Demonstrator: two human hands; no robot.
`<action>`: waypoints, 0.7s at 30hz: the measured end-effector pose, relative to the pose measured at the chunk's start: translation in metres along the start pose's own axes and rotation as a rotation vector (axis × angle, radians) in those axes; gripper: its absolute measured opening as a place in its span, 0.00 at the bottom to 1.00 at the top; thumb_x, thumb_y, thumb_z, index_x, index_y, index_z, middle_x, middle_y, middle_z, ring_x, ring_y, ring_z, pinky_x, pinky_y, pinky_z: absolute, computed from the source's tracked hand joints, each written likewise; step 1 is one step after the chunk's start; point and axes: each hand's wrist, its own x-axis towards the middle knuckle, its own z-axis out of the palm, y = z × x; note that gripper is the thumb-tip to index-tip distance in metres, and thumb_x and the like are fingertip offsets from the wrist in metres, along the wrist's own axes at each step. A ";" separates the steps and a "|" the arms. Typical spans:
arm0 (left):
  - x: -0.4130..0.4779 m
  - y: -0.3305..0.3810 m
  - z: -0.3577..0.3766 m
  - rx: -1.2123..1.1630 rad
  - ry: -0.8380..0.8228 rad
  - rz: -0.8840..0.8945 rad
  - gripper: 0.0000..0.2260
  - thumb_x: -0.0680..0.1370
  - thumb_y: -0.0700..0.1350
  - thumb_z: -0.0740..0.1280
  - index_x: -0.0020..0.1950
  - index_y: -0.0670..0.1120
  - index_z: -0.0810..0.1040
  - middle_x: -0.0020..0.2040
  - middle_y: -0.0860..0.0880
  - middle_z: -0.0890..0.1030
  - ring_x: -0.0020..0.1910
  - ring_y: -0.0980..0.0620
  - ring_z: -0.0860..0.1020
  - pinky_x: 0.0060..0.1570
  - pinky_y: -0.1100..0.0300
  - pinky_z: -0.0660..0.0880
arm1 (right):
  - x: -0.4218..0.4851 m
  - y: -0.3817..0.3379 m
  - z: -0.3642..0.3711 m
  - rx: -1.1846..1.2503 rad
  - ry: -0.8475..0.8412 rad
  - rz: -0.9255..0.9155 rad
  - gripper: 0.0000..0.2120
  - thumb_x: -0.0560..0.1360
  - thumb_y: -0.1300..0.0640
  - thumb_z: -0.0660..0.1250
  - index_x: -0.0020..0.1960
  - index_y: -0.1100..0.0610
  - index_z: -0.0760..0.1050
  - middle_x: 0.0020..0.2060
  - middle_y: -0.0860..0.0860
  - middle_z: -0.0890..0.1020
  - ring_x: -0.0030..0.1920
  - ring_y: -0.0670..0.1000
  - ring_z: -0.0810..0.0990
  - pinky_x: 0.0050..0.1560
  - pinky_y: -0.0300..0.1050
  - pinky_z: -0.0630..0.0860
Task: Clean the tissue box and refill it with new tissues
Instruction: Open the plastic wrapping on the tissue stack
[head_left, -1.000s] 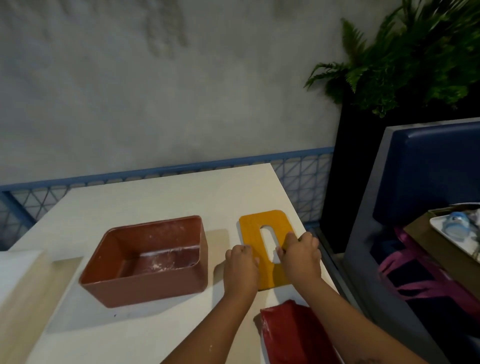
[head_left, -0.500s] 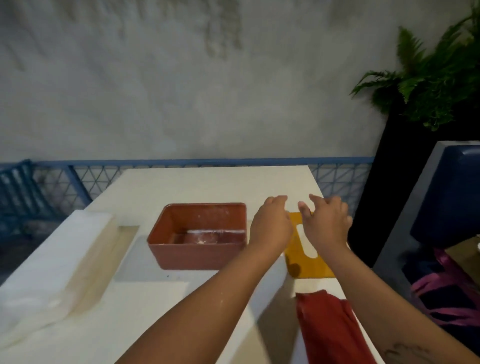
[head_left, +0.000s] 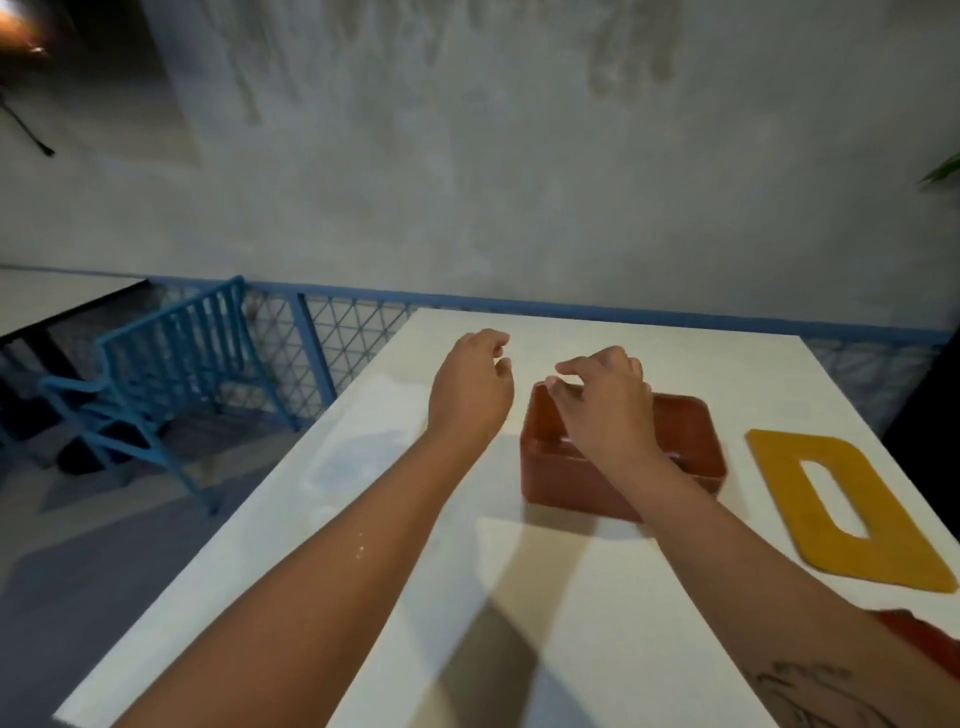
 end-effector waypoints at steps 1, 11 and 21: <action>0.005 -0.020 -0.011 0.007 -0.010 -0.009 0.15 0.79 0.40 0.61 0.65 0.47 0.72 0.63 0.48 0.76 0.57 0.50 0.77 0.57 0.59 0.73 | -0.001 -0.013 0.014 0.016 -0.025 -0.029 0.15 0.78 0.48 0.61 0.62 0.51 0.76 0.59 0.53 0.73 0.61 0.53 0.69 0.61 0.49 0.67; 0.031 -0.149 -0.047 0.080 -0.095 -0.188 0.19 0.76 0.45 0.65 0.66 0.45 0.71 0.65 0.44 0.71 0.62 0.46 0.72 0.62 0.53 0.70 | -0.003 -0.082 0.116 0.181 -0.322 0.061 0.22 0.78 0.50 0.62 0.69 0.55 0.68 0.63 0.57 0.69 0.64 0.57 0.70 0.63 0.47 0.68; 0.037 -0.204 -0.058 -0.182 -0.475 -0.595 0.26 0.77 0.58 0.59 0.69 0.44 0.62 0.61 0.46 0.73 0.51 0.47 0.73 0.47 0.56 0.70 | -0.003 -0.090 0.170 0.478 -0.520 0.483 0.29 0.74 0.40 0.61 0.71 0.51 0.62 0.52 0.53 0.81 0.45 0.56 0.82 0.47 0.53 0.80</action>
